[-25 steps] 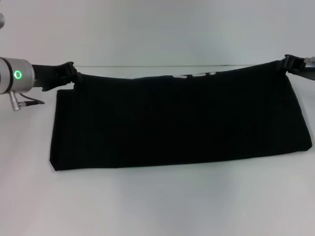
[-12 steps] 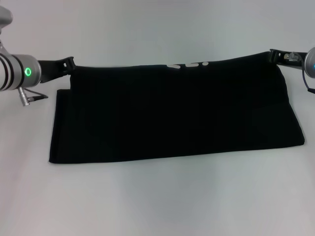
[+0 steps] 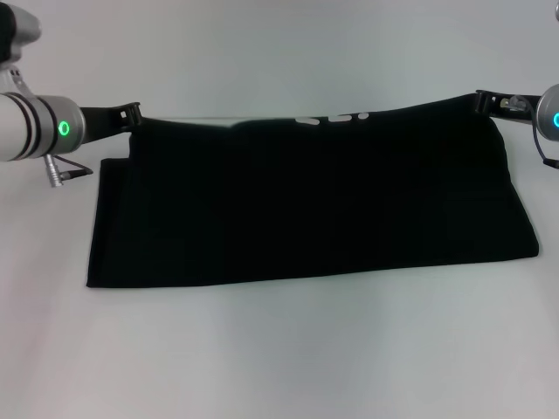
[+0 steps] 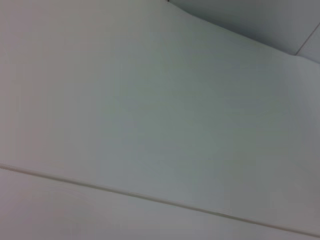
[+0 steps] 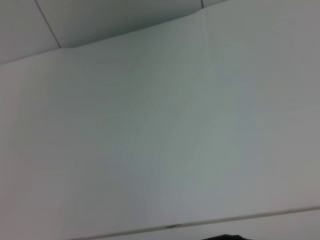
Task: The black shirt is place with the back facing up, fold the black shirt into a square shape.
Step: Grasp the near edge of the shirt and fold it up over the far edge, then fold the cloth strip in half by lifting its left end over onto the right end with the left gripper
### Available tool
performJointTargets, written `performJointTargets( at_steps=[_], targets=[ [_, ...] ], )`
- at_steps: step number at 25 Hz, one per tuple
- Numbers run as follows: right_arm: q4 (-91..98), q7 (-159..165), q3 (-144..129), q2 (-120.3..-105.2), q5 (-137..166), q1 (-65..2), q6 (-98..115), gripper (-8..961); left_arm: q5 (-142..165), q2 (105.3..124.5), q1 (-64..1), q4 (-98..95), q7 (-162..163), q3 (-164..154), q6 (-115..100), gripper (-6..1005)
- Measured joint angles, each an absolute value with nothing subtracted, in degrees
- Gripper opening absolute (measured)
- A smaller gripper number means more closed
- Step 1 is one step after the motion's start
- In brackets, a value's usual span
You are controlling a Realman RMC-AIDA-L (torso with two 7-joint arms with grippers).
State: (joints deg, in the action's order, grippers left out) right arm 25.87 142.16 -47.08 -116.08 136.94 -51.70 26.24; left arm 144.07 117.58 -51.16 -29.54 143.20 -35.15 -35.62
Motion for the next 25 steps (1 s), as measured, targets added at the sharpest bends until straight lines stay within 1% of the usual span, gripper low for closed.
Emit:
performJointTargets(
  at_steps=[2,4,5,6,8,10,11,12,13,14,17,18,19,23,25],
  targets=[
    [25.80,142.13,-48.28,-115.69,136.94,-51.79,26.46,54,144.05,117.51,-51.90,-27.80,143.42,-35.45,-33.84,-1],
    [25.79,142.35,-49.63,-115.00,136.97,-51.85,26.97,55,144.04,117.39,-52.56,-26.57,144.17,-35.16,-33.05,41],
    [25.91,142.53,-49.94,-114.50,136.99,-51.87,27.64,56,144.04,117.33,-52.65,-26.59,144.78,-34.97,-33.28,62],
    [26.32,143.03,-49.97,-113.67,137.02,-51.98,29.33,57,144.03,117.27,-52.43,-27.89,146.56,-34.77,-35.25,82],
    [27.72,144.81,-49.72,-111.74,137.03,-52.17,33.73,151,143.67,116.90,-51.18,-32.46,150.42,-34.62,-41.46,124],
    [30.35,147.68,-49.50,-109.56,136.73,-52.04,40.52,244,141.50,116.08,-49.18,-37.15,152.92,-34.58,-49.34,213],
    [31.91,148.06,-49.13,-108.96,136.26,-51.63,43.23,291,138.97,115.44,-47.91,-38.61,153.08,-34.35,-53.85,258],
    [33.58,147.91,-48.54,-108.61,135.25,-50.99,45.56,332,138.97,115.44,-47.91,-38.61,153.08,-34.35,-53.85,302],
    [35.94,146.74,-47.37,-108.77,133.60,-49.68,47.77,372,135.10,114.58,-46.07,-39.67,152.13,-33.63,-58.74,347],
    [38.90,143.86,-45.75,-109.86,130.00,-47.60,49.41,412,127.70,113.88,-42.94,-39.48,148.10,-31.17,-65.23,395],
    [44.91,131.15,-41.13,-113.90,115.00,-40.27,53.41,534,117.15,113.80,-38.20,-36.53,139.04,-24.51,-74.39,538],
    [45.70,126.18,-40.03,-115.21,109.45,-37.83,55.15,554,115.11,113.85,-36.99,-35.37,136.96,-22.43,-76.84,586],
    [45.63,121.86,-39.32,-116.18,104.42,-35.60,57.13,574,113.76,113.79,-35.69,-34.08,135.15,-20.29,-79.74,607],
    [41.48,104.49,-37.50,-118.64,90.23,-28.54,66.76,655,116.59,114.07,-32.26,-33.16,132.31,-19.13,-85.55,692],
    [37.11,94.30,-36.43,-119.12,86.79,-26.33,72.36,695,119.27,114.50,-31.17,-33.18,130.14,-18.95,-85.78,734]
  ],
)
